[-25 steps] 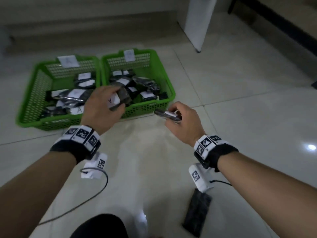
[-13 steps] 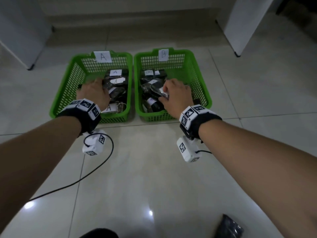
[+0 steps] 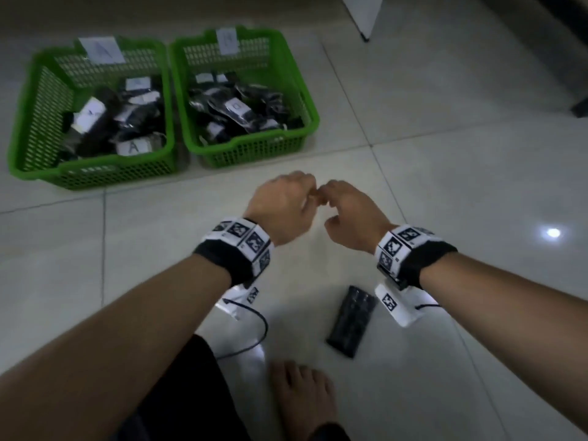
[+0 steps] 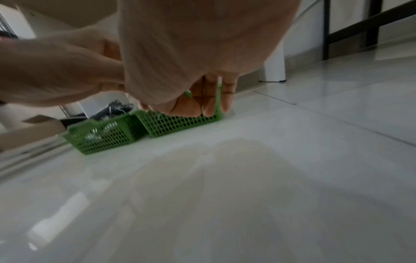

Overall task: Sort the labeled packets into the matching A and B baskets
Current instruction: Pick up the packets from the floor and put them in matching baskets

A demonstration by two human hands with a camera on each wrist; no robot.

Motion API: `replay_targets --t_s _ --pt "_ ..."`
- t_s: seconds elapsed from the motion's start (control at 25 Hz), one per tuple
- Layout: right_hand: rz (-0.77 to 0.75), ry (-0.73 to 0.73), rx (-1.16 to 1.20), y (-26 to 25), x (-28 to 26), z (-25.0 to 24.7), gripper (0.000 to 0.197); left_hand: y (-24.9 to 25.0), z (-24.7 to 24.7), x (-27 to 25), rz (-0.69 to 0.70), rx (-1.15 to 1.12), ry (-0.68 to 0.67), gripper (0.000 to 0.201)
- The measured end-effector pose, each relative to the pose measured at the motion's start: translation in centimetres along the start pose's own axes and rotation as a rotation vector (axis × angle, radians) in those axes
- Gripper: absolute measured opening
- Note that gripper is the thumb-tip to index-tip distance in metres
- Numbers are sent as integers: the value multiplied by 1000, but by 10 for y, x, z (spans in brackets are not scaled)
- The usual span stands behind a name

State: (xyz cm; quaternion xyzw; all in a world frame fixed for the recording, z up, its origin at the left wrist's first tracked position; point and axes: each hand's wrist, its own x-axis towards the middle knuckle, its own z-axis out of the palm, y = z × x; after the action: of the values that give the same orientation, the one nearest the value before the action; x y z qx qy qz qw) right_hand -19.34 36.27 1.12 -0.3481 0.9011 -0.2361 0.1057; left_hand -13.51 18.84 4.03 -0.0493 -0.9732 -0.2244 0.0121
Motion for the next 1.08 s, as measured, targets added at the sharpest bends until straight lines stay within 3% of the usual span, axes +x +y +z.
replay_targets --t_s 0.12,0.2,0.28,0.4,0.52,0.6,0.76,0.88,1.0,1.08 --pt "22 -277 -57 20 -81 -2 56 41 40 -8 -4 68 -223 24" --pt "-73 -415 -174 25 -119 0 72 39 46 -2 -45 102 -216 29" --pt "-208 -496 -293 25 -142 7 79 27 42 7 -36 184 -117 36" --pt "-308 -424 -345 29 -143 16 61 -3 21 35 -90 339 41 61" --pt "-285 -255 -244 34 -128 20 36 -38 3 55 -313 446 18 82" --pt "-125 -132 -94 31 -115 22 25 -55 -3 54 -379 414 -35 82" --pt "391 192 427 14 -61 12 6 -74 -13 49 -329 204 -40 71" --pt "544 247 1027 -5 -17 -8 14 -71 -24 40 -324 -88 100 52" --pt "511 161 1159 -25 19 -20 42 -61 -33 28 -289 -242 215 33" --pt "464 118 1162 -34 41 -20 56 -58 -41 22 -310 -511 255 21"
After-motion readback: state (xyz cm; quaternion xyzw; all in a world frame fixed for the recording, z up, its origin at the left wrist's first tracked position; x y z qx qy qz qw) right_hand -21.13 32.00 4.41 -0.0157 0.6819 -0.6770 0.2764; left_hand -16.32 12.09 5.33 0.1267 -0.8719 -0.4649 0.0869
